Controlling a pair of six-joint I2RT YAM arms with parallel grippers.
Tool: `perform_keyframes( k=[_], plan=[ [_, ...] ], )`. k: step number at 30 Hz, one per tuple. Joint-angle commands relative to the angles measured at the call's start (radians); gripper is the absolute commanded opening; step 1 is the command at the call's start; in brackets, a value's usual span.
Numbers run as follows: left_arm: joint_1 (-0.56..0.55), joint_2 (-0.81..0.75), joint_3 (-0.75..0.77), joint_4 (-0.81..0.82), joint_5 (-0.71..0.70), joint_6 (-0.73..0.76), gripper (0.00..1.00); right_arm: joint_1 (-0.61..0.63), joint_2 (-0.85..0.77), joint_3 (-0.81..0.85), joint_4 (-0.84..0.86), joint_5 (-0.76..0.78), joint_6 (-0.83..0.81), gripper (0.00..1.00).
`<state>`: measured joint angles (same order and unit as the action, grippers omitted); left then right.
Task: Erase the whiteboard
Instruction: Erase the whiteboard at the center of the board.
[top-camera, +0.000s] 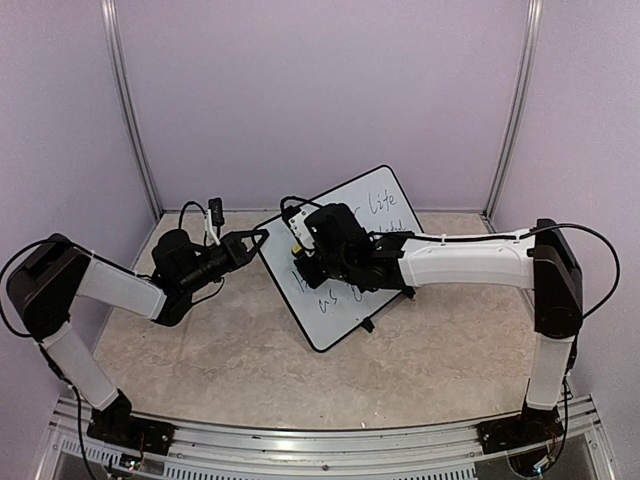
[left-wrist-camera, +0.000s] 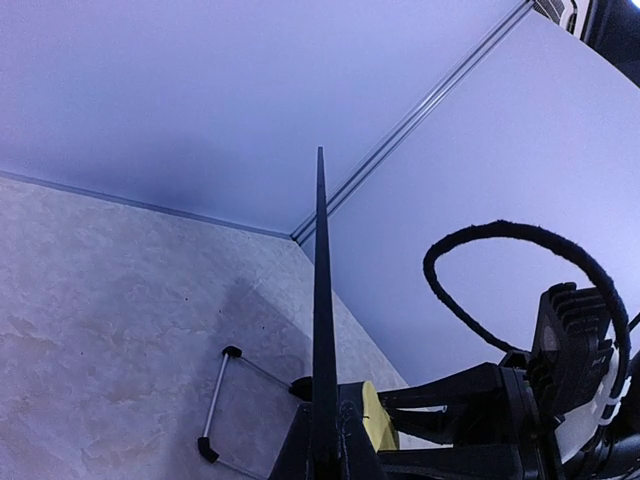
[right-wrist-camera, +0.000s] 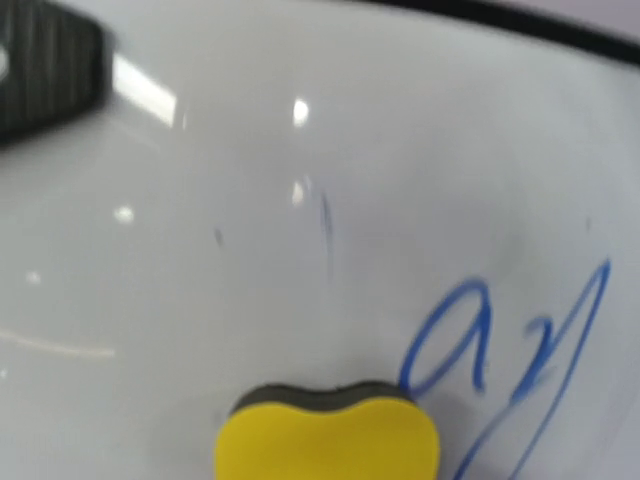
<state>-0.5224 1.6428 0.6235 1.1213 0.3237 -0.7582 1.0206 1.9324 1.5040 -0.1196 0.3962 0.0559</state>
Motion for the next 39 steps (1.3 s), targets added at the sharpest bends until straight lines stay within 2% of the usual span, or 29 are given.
perform_keyframes(
  k=[1,6,9,20,25,39],
  plan=[
    [-0.020,-0.035,-0.010,0.026,0.093,0.026,0.00,0.002,0.087,0.117,-0.046,0.001,-0.045,0.14],
    [-0.019,-0.036,-0.010,0.025,0.092,0.026,0.00,-0.003,0.170,0.282,-0.087,-0.006,-0.110,0.14],
    [-0.016,-0.037,-0.010,0.024,0.091,0.027,0.00,-0.004,0.193,0.322,-0.112,-0.011,-0.109,0.14],
    [-0.014,-0.033,-0.007,0.033,0.096,0.018,0.00,-0.002,0.011,-0.027,-0.087,-0.062,0.040,0.14],
    [-0.014,-0.032,-0.005,0.035,0.100,0.016,0.00,-0.002,-0.018,-0.071,-0.083,-0.027,0.042,0.14],
    [-0.018,-0.041,-0.015,0.033,0.097,0.022,0.00,-0.061,0.147,0.264,-0.082,-0.036,-0.104,0.14]
  ],
)
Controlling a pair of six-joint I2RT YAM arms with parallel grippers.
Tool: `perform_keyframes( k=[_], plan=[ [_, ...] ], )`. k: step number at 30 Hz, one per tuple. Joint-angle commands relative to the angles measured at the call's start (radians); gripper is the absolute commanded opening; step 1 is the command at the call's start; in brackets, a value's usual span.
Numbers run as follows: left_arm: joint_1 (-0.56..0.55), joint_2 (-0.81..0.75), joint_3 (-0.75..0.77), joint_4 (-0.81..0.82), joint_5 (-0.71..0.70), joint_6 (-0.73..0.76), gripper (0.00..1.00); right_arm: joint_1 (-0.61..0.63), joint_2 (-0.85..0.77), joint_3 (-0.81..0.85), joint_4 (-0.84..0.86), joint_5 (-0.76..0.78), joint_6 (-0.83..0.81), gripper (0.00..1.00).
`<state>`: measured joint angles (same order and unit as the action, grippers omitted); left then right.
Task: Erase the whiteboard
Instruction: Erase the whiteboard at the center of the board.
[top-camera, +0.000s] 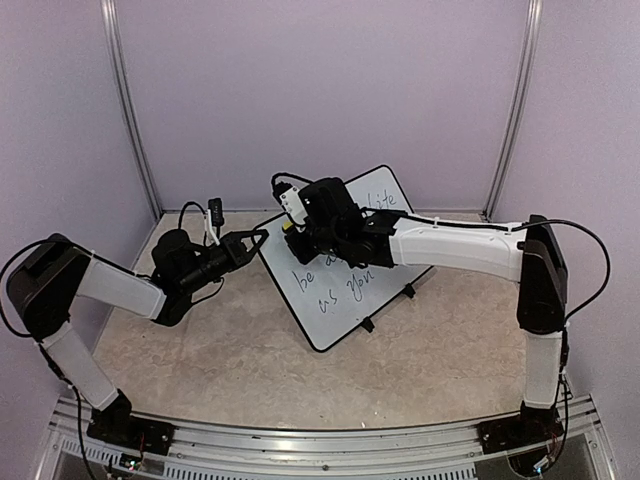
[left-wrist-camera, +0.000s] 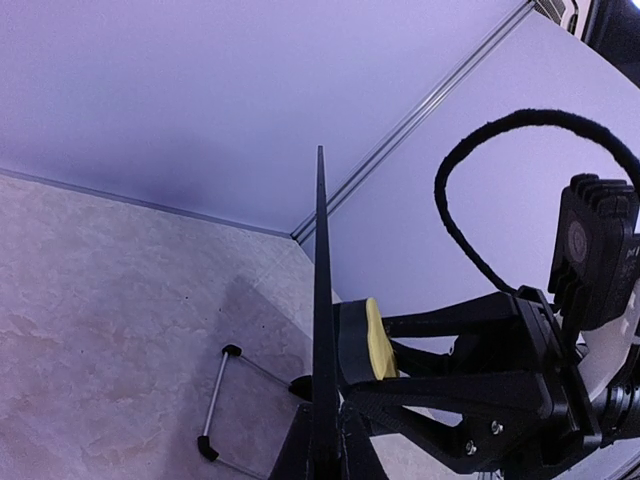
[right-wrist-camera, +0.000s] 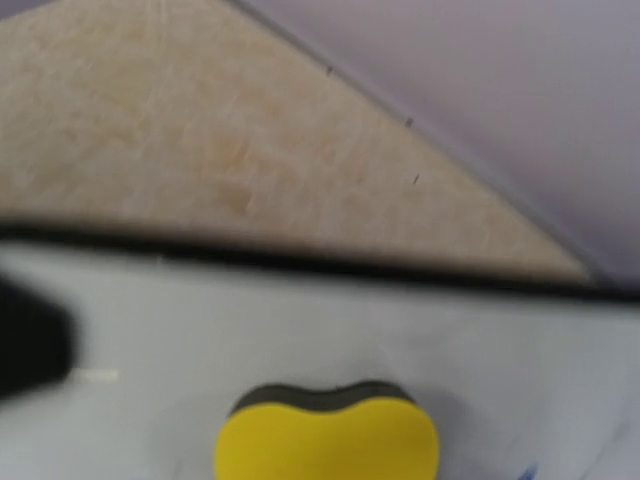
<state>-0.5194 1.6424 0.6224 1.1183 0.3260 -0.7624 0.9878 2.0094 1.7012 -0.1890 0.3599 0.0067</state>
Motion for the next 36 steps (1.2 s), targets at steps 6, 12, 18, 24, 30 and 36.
perform_keyframes(
  k=[6,12,18,24,30,36],
  plan=[
    [-0.019,-0.046,-0.015,0.033,0.090,0.029,0.00,-0.037,0.044,0.003,-0.024,-0.029,-0.038,0.14],
    [-0.019,-0.034,-0.010,0.041,0.097,0.022,0.00,-0.034,-0.052,-0.221,-0.012,-0.057,0.030,0.14],
    [-0.019,-0.036,-0.011,0.048,0.099,0.018,0.00,-0.036,-0.090,-0.313,0.011,-0.023,0.050,0.14],
    [-0.019,-0.040,-0.015,0.043,0.100,0.023,0.00,-0.052,-0.030,-0.188,0.016,-0.015,0.009,0.14],
    [-0.019,-0.050,-0.021,0.044,0.095,0.028,0.00,-0.074,0.022,-0.059,0.013,-0.008,-0.033,0.14],
    [-0.019,-0.047,-0.020,0.048,0.098,0.023,0.00,-0.083,0.018,-0.045,0.014,-0.010,-0.039,0.14]
  ],
)
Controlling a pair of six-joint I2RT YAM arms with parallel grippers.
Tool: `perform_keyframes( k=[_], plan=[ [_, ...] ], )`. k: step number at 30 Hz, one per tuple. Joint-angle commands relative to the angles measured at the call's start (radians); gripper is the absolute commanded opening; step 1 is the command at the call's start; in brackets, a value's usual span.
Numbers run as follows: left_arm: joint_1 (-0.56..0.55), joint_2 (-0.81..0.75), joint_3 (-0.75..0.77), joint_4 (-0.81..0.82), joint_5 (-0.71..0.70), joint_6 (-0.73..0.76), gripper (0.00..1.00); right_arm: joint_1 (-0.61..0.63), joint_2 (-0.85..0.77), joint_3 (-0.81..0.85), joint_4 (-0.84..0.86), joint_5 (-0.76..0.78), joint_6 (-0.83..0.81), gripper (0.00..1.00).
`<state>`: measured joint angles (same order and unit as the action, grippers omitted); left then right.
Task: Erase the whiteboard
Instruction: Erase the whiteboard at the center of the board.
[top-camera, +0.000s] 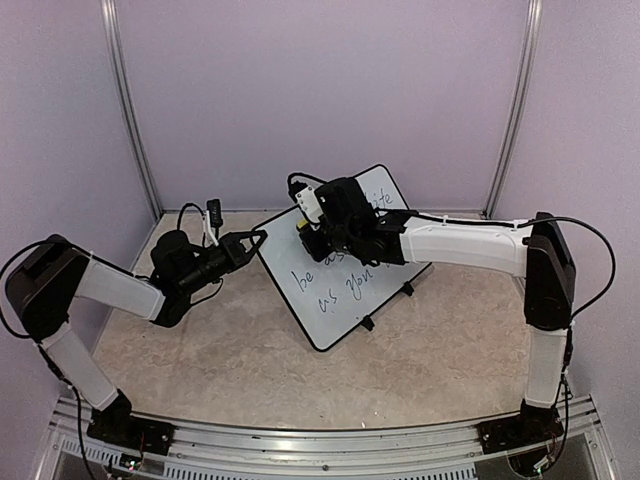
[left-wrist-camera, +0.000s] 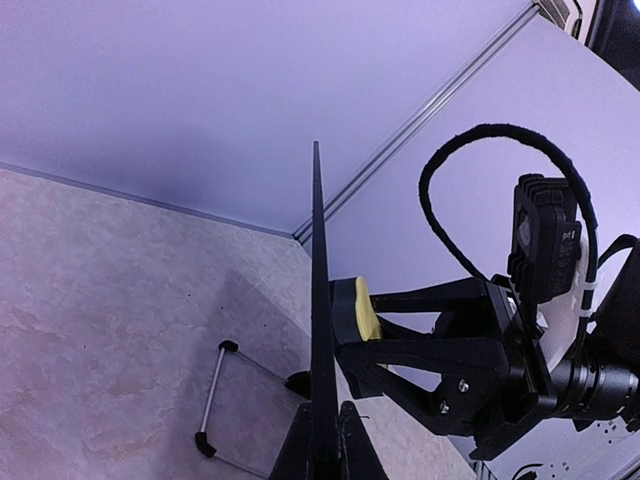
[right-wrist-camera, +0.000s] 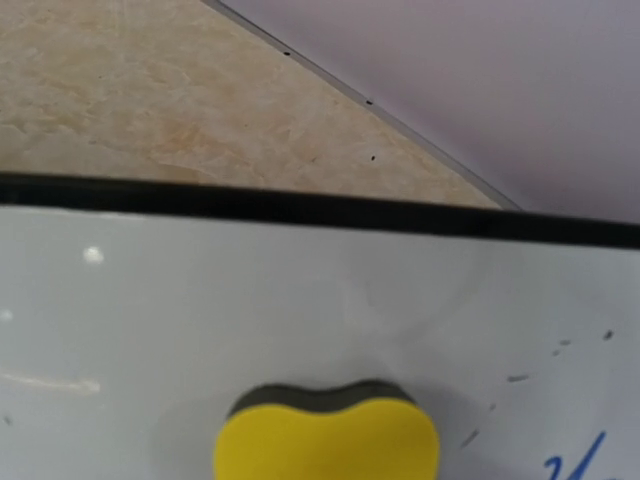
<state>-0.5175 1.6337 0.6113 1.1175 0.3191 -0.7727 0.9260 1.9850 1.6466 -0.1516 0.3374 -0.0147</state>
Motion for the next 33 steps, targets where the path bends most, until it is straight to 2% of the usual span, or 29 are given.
perform_keyframes(
  k=[1,9,15,19,29,33],
  plan=[
    [-0.021,-0.037,-0.008,0.050,0.105,0.033,0.00,-0.022,0.040,-0.002,-0.029,0.006,-0.016,0.14],
    [-0.021,-0.036,-0.005,0.047,0.105,0.034,0.00,-0.010,-0.050,-0.203,-0.031,-0.072,0.048,0.13],
    [-0.021,-0.031,-0.004,0.050,0.109,0.031,0.00,0.002,-0.092,-0.284,-0.021,-0.075,0.073,0.13],
    [-0.021,-0.037,-0.005,0.047,0.110,0.032,0.00,0.002,-0.071,-0.254,-0.024,-0.047,0.057,0.13],
    [-0.021,-0.043,-0.007,0.041,0.107,0.036,0.00,0.000,0.040,0.020,-0.055,-0.068,-0.023,0.13],
    [-0.021,-0.048,-0.007,0.036,0.103,0.041,0.00,0.001,0.047,0.006,-0.063,-0.066,-0.013,0.13]
  ],
)
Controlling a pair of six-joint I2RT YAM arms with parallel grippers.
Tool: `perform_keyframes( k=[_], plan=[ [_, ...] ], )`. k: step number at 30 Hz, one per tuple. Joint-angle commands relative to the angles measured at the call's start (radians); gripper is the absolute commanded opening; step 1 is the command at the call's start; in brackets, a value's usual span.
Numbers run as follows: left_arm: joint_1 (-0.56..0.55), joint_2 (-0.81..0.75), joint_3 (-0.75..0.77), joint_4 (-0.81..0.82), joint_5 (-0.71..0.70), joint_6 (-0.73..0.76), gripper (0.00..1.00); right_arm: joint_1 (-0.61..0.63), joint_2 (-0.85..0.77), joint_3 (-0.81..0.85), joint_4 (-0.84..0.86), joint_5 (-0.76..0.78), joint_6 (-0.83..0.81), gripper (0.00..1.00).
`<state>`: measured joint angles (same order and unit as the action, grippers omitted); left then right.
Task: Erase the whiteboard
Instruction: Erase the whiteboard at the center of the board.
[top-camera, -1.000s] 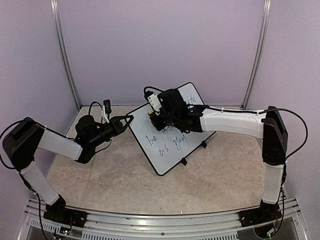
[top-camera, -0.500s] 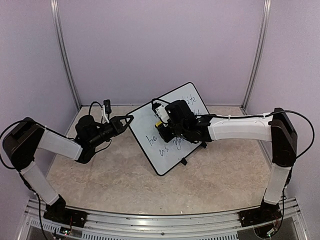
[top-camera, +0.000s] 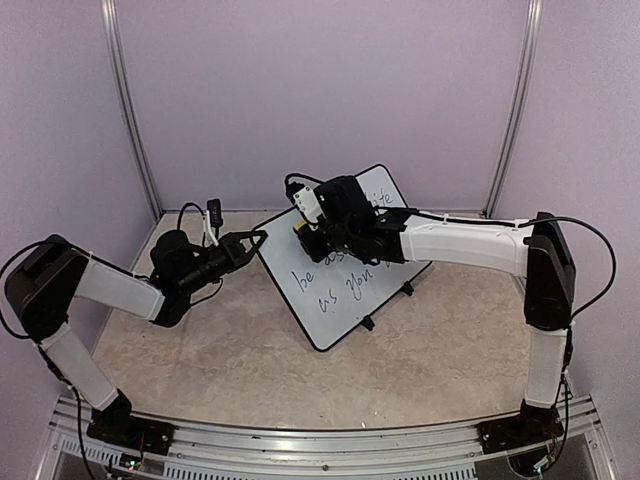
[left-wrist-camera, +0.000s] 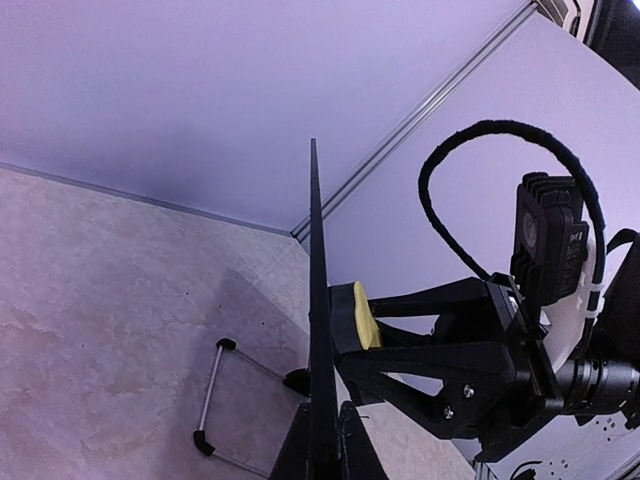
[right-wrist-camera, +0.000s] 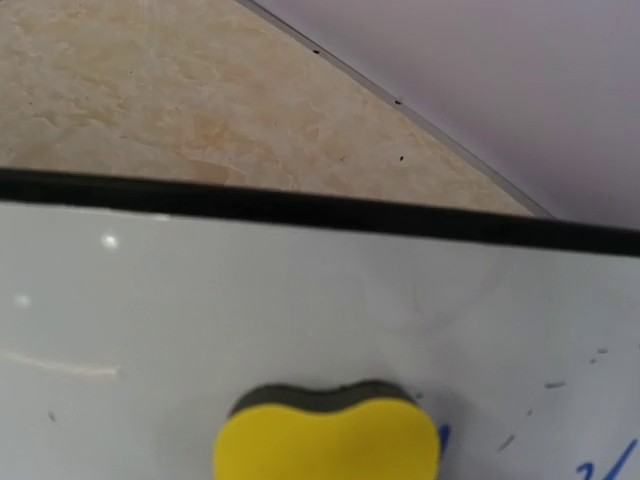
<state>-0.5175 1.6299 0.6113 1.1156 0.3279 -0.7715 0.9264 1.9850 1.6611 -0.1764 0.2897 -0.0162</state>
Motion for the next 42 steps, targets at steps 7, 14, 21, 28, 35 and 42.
perform_keyframes(
  k=[7,14,21,28,35,42],
  plan=[
    [-0.019,-0.045,-0.007,0.042,0.097,0.036,0.00,0.000,-0.057,-0.225,-0.014,-0.047,0.066,0.13],
    [-0.021,-0.043,-0.005,0.046,0.101,0.033,0.00,0.000,-0.118,-0.317,-0.023,-0.028,0.078,0.13],
    [-0.022,-0.047,-0.008,0.043,0.101,0.035,0.00,-0.016,-0.054,-0.179,-0.023,-0.024,0.047,0.13],
    [-0.023,-0.051,-0.010,0.043,0.099,0.037,0.00,-0.041,0.029,0.009,-0.051,0.016,0.035,0.13],
    [-0.021,-0.057,-0.013,0.037,0.092,0.041,0.00,-0.041,0.025,-0.029,-0.061,-0.006,0.048,0.13],
    [-0.021,-0.048,-0.010,0.047,0.097,0.033,0.00,-0.040,-0.059,-0.223,-0.044,-0.035,0.096,0.13]
  ],
)
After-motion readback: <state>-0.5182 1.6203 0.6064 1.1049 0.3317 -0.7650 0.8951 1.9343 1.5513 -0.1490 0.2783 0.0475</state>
